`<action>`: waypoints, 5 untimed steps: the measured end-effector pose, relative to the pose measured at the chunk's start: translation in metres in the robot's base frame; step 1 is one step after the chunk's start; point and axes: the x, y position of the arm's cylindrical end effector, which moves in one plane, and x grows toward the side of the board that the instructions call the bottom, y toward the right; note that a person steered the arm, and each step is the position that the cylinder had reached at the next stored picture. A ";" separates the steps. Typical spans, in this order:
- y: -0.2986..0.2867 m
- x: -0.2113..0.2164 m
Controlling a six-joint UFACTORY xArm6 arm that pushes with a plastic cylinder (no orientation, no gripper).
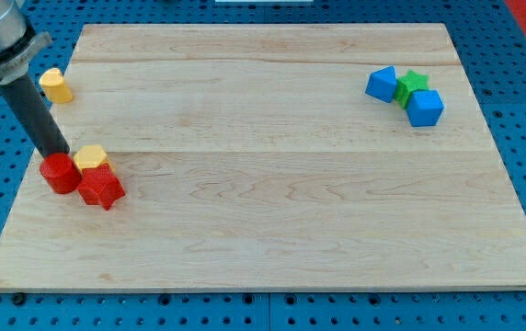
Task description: Push the hexagon into the red blocks
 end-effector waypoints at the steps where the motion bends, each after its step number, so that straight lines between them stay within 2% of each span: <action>1: 0.002 0.020; 3: 0.006 -0.026; 4: 0.043 -0.040; 5: 0.066 -0.025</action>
